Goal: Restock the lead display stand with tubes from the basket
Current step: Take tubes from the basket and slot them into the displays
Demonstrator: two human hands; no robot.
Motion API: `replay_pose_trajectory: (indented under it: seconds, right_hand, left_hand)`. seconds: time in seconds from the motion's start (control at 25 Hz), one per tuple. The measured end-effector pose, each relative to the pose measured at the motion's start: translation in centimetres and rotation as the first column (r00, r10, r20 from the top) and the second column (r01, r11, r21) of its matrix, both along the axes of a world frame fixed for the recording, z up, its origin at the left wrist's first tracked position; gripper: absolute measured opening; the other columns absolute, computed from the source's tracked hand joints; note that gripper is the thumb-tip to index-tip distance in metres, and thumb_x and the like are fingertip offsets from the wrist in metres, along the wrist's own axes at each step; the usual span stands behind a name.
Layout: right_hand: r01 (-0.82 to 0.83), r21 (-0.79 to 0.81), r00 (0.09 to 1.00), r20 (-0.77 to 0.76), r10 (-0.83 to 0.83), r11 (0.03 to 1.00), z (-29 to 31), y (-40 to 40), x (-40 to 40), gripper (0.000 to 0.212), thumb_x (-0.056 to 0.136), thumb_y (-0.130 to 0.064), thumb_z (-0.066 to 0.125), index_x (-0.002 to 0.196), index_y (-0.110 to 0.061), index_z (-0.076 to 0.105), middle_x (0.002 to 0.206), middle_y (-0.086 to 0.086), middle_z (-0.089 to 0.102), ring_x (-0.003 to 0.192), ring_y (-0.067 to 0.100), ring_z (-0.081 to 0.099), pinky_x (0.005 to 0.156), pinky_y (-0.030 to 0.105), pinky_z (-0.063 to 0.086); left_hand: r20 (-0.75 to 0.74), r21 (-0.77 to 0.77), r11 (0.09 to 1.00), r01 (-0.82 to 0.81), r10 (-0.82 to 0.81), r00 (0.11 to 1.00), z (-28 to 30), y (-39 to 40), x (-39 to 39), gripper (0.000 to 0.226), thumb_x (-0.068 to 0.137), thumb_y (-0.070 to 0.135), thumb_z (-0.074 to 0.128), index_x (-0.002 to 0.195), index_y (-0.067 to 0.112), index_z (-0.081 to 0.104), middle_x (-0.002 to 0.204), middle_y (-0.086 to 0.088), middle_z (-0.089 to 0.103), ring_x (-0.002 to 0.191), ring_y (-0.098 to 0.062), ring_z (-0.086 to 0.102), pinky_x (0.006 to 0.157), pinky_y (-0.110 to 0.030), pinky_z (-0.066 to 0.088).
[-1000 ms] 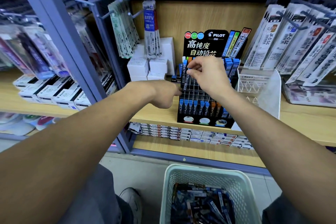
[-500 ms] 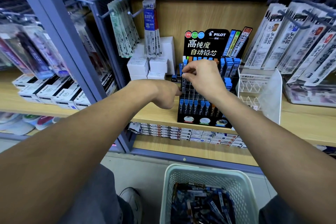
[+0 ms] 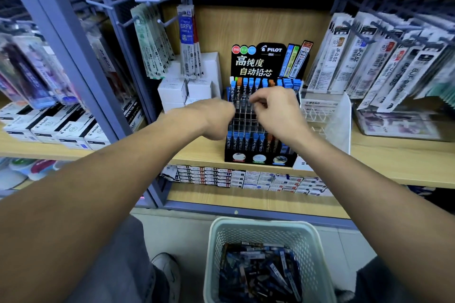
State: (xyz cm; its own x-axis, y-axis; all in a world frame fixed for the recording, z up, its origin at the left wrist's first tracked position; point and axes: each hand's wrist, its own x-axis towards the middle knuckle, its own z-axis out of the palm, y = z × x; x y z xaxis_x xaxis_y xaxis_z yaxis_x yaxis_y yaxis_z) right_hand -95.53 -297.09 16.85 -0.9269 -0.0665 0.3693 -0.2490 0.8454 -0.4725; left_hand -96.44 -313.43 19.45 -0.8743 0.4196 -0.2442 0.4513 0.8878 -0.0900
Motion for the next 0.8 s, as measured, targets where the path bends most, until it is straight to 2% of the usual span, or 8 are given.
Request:
replay_pose_trajectory:
  seconds: [0.08, 0.16, 0.2, 0.28, 0.44, 0.56, 0.72, 0.8]
  right_hand:
    - [0.022, -0.040, 0.993, 0.117, -0.018, 0.999, -1.2, 1.0, 3.2, 0.028, 0.089, -0.004, 0.056, 0.100, -0.019, 0.077, 0.100, 0.003, 0.075, 0.092, 0.021, 0.068, 0.085, 0.037, 0.057]
    - [0.040, -0.013, 0.961, 0.274, -0.035, 0.999, -3.6, 2.2, 6.6, 0.027, 0.083, -0.004, 0.054, 0.089, -0.019, 0.076, 0.089, 0.006, 0.074, 0.081, 0.026, 0.068, 0.074, 0.039, 0.059]
    - [0.023, 0.007, 0.934, 0.358, -0.024, 1.000, -5.0, 2.8, 8.1, 0.025, 0.082, -0.004, 0.054, 0.085, -0.016, 0.076, 0.085, 0.009, 0.074, 0.077, 0.028, 0.068, 0.071, 0.041, 0.058]
    - [-0.042, 0.083, 0.848, 0.530, -0.008, 0.996, -8.1, 4.1, 10.3, 0.024, 0.083, -0.004, 0.053, 0.087, -0.009, 0.077, 0.086, 0.014, 0.074, 0.079, 0.030, 0.070, 0.072, 0.041, 0.058]
    - [-0.242, 0.259, 0.602, 0.796, -0.065, 0.935, -15.6, 5.9, 14.2, 0.023, 0.089, -0.008, 0.061, 0.108, -0.006, 0.074, 0.113, 0.014, 0.072, 0.103, 0.027, 0.067, 0.087, 0.037, 0.055]
    - [-0.192, 0.285, 0.504, 0.850, -0.155, 0.939, -21.1, 6.4, 16.1, 0.033, 0.094, -0.022, 0.063, 0.122, -0.005, 0.065, 0.125, 0.014, 0.065, 0.115, 0.028, 0.061, 0.095, 0.036, 0.051]
    - [-0.120, 0.238, 0.459, 0.874, -0.158, 0.964, -26.8, 6.6, 16.3, 0.028, 0.096, -0.016, 0.058, 0.116, 0.002, 0.064, 0.111, 0.019, 0.064, 0.111, 0.033, 0.063, 0.080, 0.034, 0.049]
    - [-0.151, 0.224, 0.395, 0.906, -0.149, 0.963, -29.5, 6.5, 16.2, 0.035, 0.090, -0.018, 0.066, 0.121, -0.002, 0.062, 0.113, 0.017, 0.065, 0.108, 0.032, 0.064, 0.076, 0.031, 0.049]
  left_hand:
    - [-0.081, 0.096, 0.995, 0.027, -0.019, 0.997, 0.1, 1.8, 2.3, 0.026, 0.085, 0.002, 0.051, 0.106, 0.011, 0.063, 0.099, -0.009, 0.062, 0.096, -0.029, 0.061, 0.074, -0.039, 0.053]
    - [-0.060, 0.110, 0.990, 0.090, -0.083, 0.995, -0.7, 4.1, 5.6, 0.016, 0.086, 0.004, 0.051, 0.094, 0.015, 0.060, 0.083, -0.003, 0.053, 0.083, -0.027, 0.058, 0.065, -0.035, 0.046]
    - [-0.023, 0.093, 0.987, 0.132, -0.131, 0.991, -1.7, 5.2, 7.2, 0.013, 0.088, 0.005, 0.051, 0.088, 0.016, 0.058, 0.081, -0.002, 0.052, 0.077, -0.025, 0.056, 0.064, -0.034, 0.043]
    - [0.096, 0.055, 0.981, 0.184, -0.189, 0.977, -4.6, 6.9, 9.6, 0.015, 0.091, 0.008, 0.052, 0.080, 0.018, 0.053, 0.094, -0.007, 0.057, 0.073, -0.025, 0.053, 0.067, -0.034, 0.040]
    - [0.320, -0.102, 0.961, 0.255, -0.211, 0.924, -13.8, 8.5, 12.6, 0.013, 0.094, 0.004, 0.055, 0.104, 0.010, 0.061, 0.101, -0.012, 0.061, 0.083, -0.026, 0.055, 0.068, -0.034, 0.044]
    - [0.475, -0.087, 0.981, 0.171, -0.110, 0.873, -21.0, 8.7, 14.3, 0.009, 0.092, 0.005, 0.062, 0.101, 0.005, 0.060, 0.091, -0.012, 0.059, 0.080, -0.028, 0.058, 0.068, -0.036, 0.047]
    - [0.616, -0.057, 0.998, 0.009, 0.028, 0.788, -28.7, 7.9, 15.3, 0.005, 0.093, 0.012, 0.064, 0.094, 0.009, 0.060, 0.086, -0.016, 0.057, 0.077, -0.029, 0.059, 0.068, -0.035, 0.043]
    - [0.661, -0.062, 0.998, -0.022, 0.057, 0.748, -32.1, 7.4, 15.7, 0.023, 0.090, 0.022, 0.067, 0.106, 0.006, 0.065, 0.099, -0.017, 0.063, 0.088, -0.031, 0.063, 0.076, -0.034, 0.050]
